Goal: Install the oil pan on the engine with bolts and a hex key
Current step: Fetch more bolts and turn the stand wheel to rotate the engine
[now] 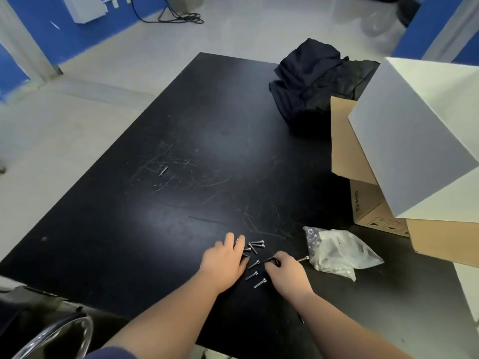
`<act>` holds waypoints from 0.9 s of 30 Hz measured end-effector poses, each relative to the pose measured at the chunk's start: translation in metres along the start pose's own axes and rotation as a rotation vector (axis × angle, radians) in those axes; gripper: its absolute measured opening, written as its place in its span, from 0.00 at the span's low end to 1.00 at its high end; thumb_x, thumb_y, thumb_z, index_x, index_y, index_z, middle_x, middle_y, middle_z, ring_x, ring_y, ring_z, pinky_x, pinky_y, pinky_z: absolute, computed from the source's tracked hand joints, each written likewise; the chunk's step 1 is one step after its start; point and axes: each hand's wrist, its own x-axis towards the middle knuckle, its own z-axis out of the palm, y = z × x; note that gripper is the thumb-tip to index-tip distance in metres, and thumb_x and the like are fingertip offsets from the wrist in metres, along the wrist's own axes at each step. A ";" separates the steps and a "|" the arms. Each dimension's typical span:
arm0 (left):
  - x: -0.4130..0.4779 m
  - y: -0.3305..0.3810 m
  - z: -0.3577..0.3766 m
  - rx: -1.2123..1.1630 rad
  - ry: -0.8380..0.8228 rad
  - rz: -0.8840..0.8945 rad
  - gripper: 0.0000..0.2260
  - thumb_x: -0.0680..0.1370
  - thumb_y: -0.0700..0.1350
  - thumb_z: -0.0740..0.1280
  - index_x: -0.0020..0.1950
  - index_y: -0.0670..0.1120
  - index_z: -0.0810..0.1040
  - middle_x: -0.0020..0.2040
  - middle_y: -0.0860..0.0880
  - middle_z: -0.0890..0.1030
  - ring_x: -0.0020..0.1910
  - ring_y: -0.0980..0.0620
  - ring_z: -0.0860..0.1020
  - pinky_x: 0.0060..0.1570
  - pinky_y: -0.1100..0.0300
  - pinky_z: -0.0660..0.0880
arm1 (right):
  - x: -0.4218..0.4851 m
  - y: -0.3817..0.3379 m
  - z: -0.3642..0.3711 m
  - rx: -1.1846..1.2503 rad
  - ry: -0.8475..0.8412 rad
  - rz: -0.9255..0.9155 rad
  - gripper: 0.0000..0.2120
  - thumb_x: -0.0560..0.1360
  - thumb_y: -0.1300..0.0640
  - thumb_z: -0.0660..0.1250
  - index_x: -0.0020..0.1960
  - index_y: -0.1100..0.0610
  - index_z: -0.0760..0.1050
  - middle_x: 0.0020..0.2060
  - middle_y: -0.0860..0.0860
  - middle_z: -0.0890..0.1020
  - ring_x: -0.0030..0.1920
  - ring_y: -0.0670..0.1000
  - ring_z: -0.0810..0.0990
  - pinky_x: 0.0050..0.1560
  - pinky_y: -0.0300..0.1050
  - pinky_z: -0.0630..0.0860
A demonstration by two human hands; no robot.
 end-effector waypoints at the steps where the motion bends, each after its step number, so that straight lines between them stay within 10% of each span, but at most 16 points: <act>1: 0.001 -0.001 0.001 0.022 0.011 0.018 0.24 0.79 0.59 0.52 0.69 0.47 0.57 0.60 0.46 0.66 0.45 0.47 0.75 0.31 0.57 0.66 | 0.000 -0.001 0.001 -0.001 -0.011 0.001 0.05 0.75 0.55 0.61 0.44 0.56 0.75 0.39 0.51 0.81 0.43 0.51 0.78 0.40 0.42 0.69; 27: 0.004 0.014 -0.008 -0.063 -0.104 -0.091 0.15 0.75 0.36 0.58 0.61 0.43 0.63 0.55 0.43 0.69 0.44 0.48 0.75 0.33 0.58 0.67 | 0.009 0.004 0.001 -0.077 -0.031 -0.025 0.04 0.75 0.55 0.61 0.43 0.54 0.73 0.36 0.48 0.78 0.38 0.47 0.76 0.31 0.35 0.65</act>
